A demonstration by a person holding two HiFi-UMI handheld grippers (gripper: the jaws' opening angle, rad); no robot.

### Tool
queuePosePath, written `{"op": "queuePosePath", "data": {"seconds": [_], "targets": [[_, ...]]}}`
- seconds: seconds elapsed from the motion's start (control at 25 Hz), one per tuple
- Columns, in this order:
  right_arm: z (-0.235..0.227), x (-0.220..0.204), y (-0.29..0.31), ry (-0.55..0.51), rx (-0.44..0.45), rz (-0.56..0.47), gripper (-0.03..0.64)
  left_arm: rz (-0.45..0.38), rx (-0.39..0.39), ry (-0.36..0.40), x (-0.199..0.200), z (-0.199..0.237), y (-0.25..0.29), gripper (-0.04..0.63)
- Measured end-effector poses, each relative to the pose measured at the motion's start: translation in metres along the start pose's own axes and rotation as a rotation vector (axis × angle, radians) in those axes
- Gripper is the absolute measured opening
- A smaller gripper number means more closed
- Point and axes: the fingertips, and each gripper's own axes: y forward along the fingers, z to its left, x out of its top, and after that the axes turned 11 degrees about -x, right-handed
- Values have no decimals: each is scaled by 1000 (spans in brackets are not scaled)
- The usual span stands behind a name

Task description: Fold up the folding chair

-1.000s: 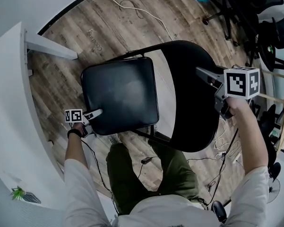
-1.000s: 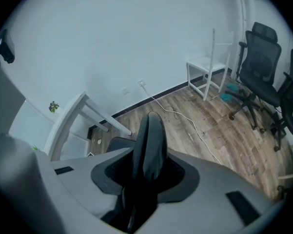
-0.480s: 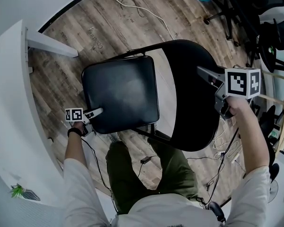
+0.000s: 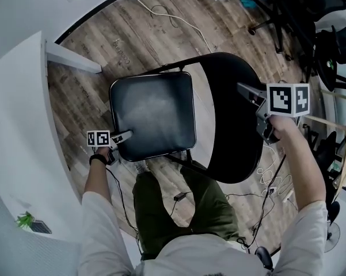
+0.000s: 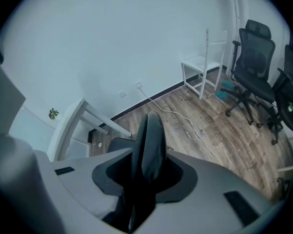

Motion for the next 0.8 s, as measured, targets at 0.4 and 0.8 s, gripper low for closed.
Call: {"op": "queuePosePath", "data": {"seconds": [0.4,0.8], "targets": [[4,9,-38,31,5,28,106,40,70,30,-2,-73,13,362],[22,16,-59,44,31,53,83,-2,107,42,-4,-126,22,362]]}}
